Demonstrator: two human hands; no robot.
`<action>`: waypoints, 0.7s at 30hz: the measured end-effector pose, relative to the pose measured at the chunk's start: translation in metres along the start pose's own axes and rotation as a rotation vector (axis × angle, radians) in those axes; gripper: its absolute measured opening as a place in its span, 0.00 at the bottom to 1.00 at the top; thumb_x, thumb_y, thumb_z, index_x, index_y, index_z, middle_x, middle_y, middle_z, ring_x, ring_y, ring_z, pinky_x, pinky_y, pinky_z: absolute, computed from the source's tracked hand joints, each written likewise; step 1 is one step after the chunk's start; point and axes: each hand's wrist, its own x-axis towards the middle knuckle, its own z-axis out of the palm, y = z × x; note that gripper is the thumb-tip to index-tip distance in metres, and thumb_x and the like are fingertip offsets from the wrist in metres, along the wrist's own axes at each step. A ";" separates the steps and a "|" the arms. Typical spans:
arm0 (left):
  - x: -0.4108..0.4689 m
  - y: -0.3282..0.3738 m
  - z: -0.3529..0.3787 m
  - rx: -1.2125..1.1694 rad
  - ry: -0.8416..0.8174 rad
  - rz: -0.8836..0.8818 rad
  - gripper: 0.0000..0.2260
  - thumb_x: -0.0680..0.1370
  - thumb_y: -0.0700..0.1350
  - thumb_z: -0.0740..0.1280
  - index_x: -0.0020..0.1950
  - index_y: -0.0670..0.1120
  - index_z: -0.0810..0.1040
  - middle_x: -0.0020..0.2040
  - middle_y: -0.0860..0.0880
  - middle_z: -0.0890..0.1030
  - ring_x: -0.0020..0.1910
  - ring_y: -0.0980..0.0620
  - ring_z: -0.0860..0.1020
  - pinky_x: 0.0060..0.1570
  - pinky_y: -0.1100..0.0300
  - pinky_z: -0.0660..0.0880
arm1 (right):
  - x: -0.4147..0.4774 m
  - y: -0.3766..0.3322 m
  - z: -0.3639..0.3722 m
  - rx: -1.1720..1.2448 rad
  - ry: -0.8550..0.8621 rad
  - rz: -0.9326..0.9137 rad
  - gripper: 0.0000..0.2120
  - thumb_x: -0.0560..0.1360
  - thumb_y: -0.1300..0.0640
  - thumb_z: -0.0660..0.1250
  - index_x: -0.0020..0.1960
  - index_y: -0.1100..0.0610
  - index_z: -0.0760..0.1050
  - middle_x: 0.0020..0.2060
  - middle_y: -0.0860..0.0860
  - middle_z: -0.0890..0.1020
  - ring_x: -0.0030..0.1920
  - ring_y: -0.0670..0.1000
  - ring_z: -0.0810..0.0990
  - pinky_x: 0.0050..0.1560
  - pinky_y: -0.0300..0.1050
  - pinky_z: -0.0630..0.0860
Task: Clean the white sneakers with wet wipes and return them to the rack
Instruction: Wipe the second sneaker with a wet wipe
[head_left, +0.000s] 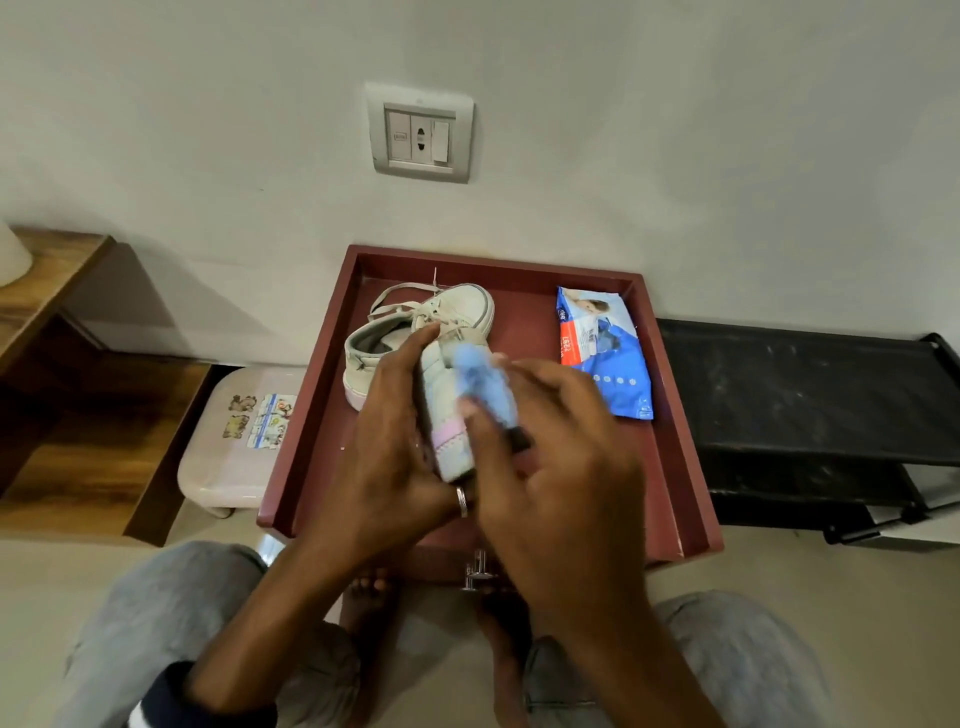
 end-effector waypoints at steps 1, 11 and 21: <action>0.000 0.000 -0.004 -0.006 0.004 -0.012 0.47 0.65 0.54 0.79 0.77 0.41 0.60 0.72 0.48 0.70 0.70 0.47 0.72 0.64 0.44 0.75 | 0.005 0.006 -0.004 0.060 -0.009 0.066 0.14 0.79 0.48 0.66 0.61 0.54 0.79 0.52 0.45 0.78 0.50 0.42 0.78 0.41 0.35 0.78; -0.004 -0.006 -0.006 -0.024 0.050 -0.029 0.45 0.62 0.54 0.80 0.74 0.46 0.63 0.70 0.51 0.71 0.68 0.45 0.74 0.62 0.42 0.77 | -0.019 -0.001 -0.004 -0.171 0.001 -0.112 0.17 0.79 0.56 0.65 0.66 0.59 0.76 0.55 0.53 0.80 0.56 0.52 0.76 0.52 0.48 0.77; 0.004 -0.001 0.003 0.047 0.047 0.036 0.41 0.66 0.55 0.77 0.73 0.42 0.65 0.68 0.48 0.72 0.67 0.50 0.73 0.65 0.47 0.74 | -0.020 0.005 -0.014 -0.162 -0.007 -0.191 0.14 0.74 0.63 0.70 0.59 0.59 0.81 0.55 0.54 0.82 0.57 0.55 0.77 0.56 0.50 0.77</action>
